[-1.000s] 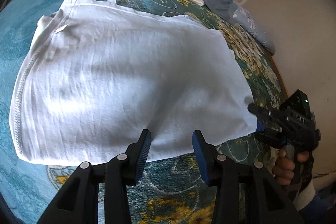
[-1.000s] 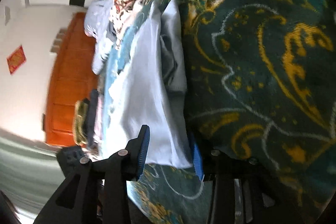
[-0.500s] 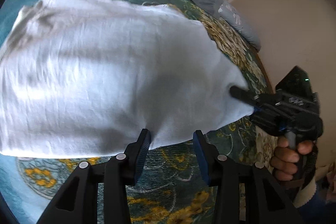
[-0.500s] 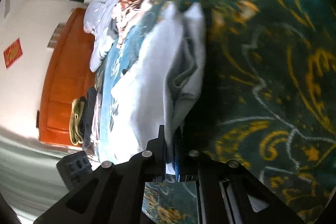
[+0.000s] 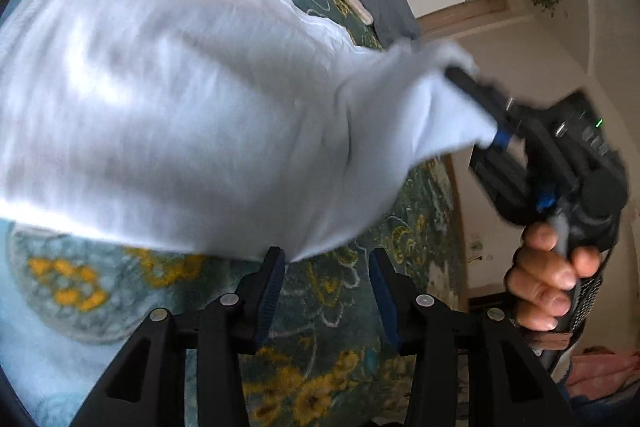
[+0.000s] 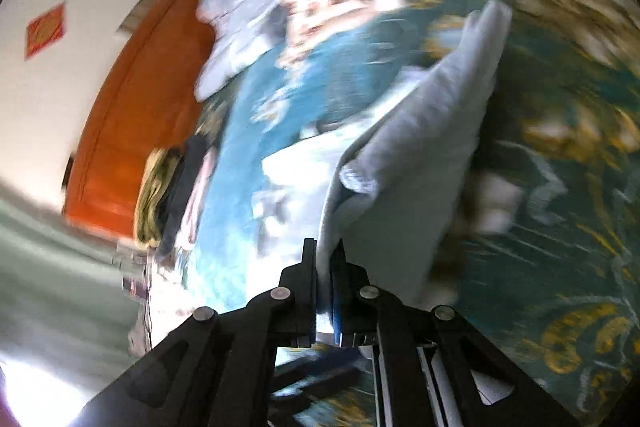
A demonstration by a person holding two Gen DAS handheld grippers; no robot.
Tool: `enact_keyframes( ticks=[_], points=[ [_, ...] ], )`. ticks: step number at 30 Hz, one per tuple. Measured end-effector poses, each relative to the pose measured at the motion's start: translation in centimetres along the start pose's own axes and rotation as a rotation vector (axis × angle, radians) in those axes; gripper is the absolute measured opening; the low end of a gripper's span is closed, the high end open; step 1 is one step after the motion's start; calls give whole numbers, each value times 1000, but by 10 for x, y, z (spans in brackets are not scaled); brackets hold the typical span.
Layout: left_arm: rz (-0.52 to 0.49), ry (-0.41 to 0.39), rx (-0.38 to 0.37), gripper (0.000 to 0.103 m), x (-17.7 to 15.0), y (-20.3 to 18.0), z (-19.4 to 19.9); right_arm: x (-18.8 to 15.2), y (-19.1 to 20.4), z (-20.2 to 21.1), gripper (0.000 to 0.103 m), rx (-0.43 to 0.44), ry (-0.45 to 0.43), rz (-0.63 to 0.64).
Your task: Fold clothes
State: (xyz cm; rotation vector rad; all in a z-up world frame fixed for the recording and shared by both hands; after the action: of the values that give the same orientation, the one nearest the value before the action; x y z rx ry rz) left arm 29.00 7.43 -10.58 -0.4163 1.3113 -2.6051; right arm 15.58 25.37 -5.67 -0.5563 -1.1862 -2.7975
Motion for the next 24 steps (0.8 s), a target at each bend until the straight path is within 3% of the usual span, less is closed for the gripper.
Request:
enact_keyframes(
  ticks=[7,12,16,19,21,22,24],
  points=[
    [73,-163,-23,60,-19,24,74,-10,97,-61,6,105,140,288],
    [120,-246,-11,61,-21,37,97,-29,97,-145,6,22,322,270],
    [123,-269,7,62,-19,40,101,-32,91,-156,10,37,347,237],
    [102,-267,24,62,-15,37,99,-27,92,-150,16,70,343,243],
    [88,-267,37,62,-12,33,95,-23,98,-143,37,145,341,244],
    [83,-269,46,62,-10,32,95,-23,99,-138,42,180,337,245],
    [91,-287,79,62,-3,38,100,-19,98,-123,44,197,301,252]
  ],
)
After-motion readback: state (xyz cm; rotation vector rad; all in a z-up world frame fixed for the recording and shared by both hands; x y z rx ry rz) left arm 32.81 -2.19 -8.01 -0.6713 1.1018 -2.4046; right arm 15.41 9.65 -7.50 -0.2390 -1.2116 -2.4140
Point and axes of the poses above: each gripper's, at about its wrist camera, not at the fingertips, and z roughly against the way its jaws point, y to its left, x to its top, the point moved 1 cm from there along -z, roughly the way its jaws point, and after that the axes turned 3 degrees about z, right-handed, at the moved point
